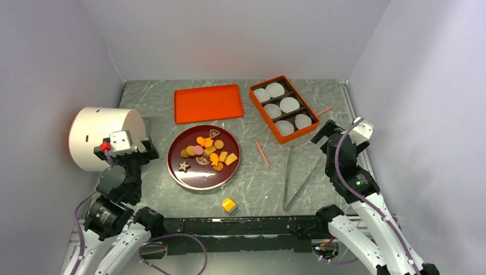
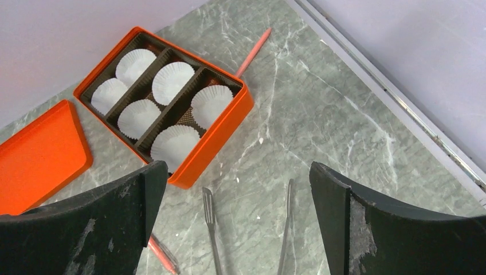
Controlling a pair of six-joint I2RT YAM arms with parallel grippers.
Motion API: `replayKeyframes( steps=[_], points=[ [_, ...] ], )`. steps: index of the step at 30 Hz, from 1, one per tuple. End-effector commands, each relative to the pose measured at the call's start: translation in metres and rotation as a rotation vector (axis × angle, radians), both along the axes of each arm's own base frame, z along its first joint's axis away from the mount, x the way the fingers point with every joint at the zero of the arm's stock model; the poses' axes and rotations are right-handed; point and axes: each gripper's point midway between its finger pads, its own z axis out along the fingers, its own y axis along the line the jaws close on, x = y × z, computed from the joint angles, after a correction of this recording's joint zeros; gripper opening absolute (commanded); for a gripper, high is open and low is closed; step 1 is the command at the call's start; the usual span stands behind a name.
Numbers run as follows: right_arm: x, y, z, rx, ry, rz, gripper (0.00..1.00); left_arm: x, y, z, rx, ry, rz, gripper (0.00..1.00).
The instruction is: Pack the cookies
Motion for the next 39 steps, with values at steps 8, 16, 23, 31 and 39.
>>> replayKeyframes(
  steps=[8, 16, 23, 31, 39],
  points=[
    [0.006, 0.010, -0.010, 0.040, 0.011, 0.028, 1.00, 0.004, -0.008, -0.001, -0.044, -0.018, -0.030, 0.99],
    [0.012, 0.028, -0.044, 0.089, 0.138, 0.063, 1.00, 0.009, -0.016, -0.012, -0.047, 0.005, -0.058, 0.99],
    [0.002, 0.042, -0.097, 0.217, 0.296, 0.021, 1.00, 0.014, -0.026, -0.028, -0.062, 0.037, -0.095, 0.99],
    [-0.008, 0.048, -0.159, 0.292, 0.489, -0.021, 0.99, 0.016, -0.040, -0.048, -0.070, 0.078, -0.166, 0.99],
    [-0.019, 0.047, -0.209, 0.316, 0.643, -0.041, 0.83, 0.018, -0.049, -0.049, -0.073, 0.070, -0.212, 0.99]
  ],
)
